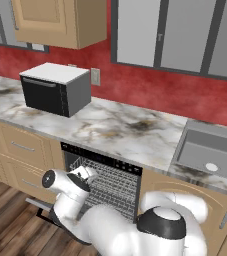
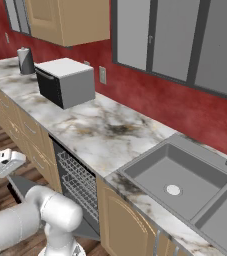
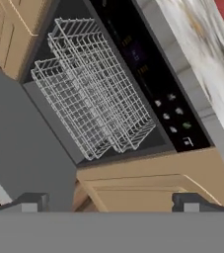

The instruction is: Open the dishwasher door and pull out the top rack.

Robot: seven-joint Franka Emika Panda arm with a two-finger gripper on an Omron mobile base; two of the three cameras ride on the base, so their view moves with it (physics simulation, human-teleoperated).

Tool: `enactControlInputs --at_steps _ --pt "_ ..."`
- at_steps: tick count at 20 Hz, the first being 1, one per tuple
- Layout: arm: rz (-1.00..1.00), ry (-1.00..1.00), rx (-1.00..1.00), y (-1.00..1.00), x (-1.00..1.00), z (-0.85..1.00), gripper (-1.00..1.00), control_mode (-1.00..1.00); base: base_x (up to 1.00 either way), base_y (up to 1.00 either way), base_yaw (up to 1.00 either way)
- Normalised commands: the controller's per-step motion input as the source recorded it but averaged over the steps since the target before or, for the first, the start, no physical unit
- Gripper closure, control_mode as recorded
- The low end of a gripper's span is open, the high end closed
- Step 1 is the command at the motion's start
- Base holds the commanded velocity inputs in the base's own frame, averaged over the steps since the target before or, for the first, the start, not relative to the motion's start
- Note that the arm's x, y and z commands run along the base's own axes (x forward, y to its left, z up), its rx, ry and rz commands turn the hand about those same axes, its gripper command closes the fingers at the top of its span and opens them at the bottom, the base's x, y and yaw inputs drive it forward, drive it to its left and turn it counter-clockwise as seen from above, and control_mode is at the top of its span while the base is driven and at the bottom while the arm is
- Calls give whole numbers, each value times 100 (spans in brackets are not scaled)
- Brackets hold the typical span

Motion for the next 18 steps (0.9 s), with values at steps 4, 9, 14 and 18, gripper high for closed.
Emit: enactControlInputs --at_steps 4,9,14,18 --pt "-1 4 -9 -20 60 -5 -100 -100 0 0 0" --pt "3 0 -6 -17 47 -22 -100 -100 0 0 0" --pt "5 1 -7 -15 42 -31 -100 -100 0 0 0" --pt "5 8 -5 -19 49 -36 -100 -100 0 0 0"
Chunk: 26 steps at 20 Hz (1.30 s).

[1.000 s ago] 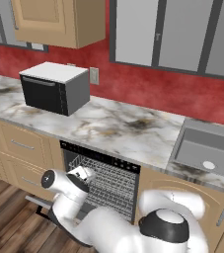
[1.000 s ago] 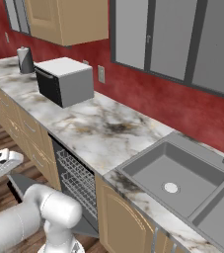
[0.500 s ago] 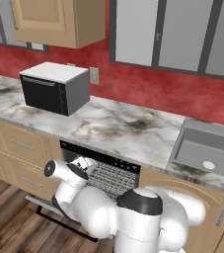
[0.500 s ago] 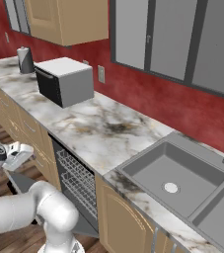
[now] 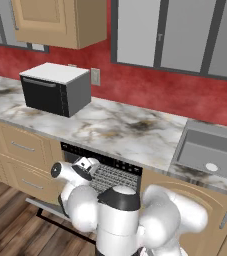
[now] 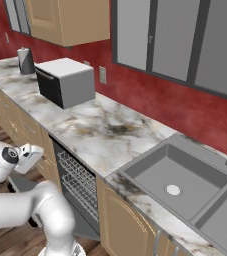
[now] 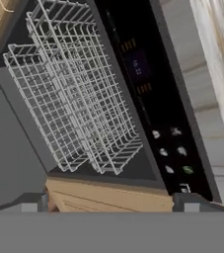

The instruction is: Open the dishwasher door and pull out the top rack.

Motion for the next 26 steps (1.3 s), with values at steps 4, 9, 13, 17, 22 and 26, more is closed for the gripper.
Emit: enactControlInputs --at_steps 4,9,13,17,22,26 --pt "5 19 -2 -11 42 -49 -100 -100 0 0 0" --pt "5 19 -5 -2 37 -55 -100 -100 0 0 0" --pt "5 5 -12 0 31 -57 -100 -100 0 0 0" --pt "6 0 -15 0 21 -56 -100 -100 0 0 0" --pt "6 0 -10 0 18 -41 -100 -100 0 0 0" --pt "8 -2 -1 -8 5 -35 -100 -100 0 0 0"
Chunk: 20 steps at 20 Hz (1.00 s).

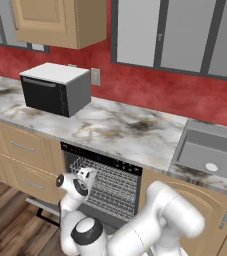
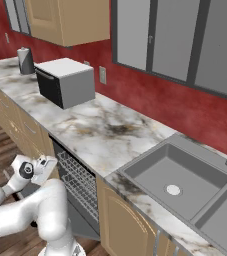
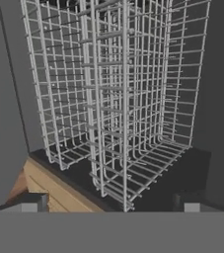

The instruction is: Open the dishwasher door and pull out the top rack.

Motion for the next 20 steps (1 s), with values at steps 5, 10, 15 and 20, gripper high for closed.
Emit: enactControlInputs --at_steps 5,10,15,20 --pt "7 0 0 -16 32 -30 -100 -100 0 0 0" --pt "5 0 0 -13 40 -31 -100 -100 0 0 0" --pt "3 0 -1 -5 36 -42 -100 -100 0 0 0" --pt "3 0 -3 -6 37 -40 -100 -100 0 0 0"
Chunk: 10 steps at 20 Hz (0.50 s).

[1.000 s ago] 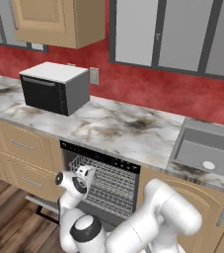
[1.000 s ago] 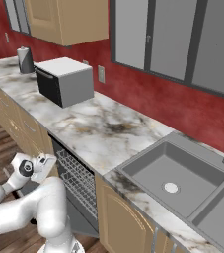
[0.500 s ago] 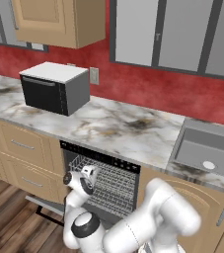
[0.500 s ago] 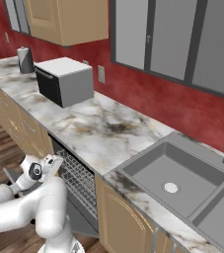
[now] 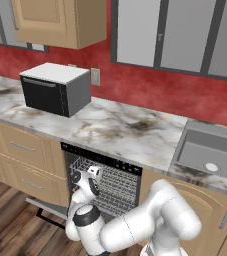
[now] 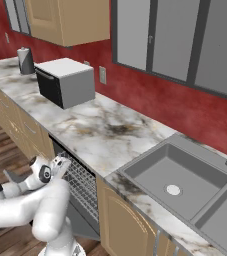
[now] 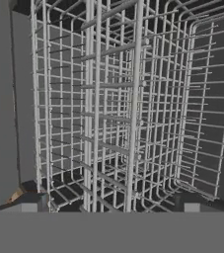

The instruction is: Open the dishwasher door and pull out the top rack.

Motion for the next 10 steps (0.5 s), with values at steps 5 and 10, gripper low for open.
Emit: enactControlInputs --at_steps 5,10 --pt "2 -2 -5 -2 29 -39 -100 -100 0 0 0" --pt "0 0 -6 -3 30 -50 -100 -100 0 0 0"
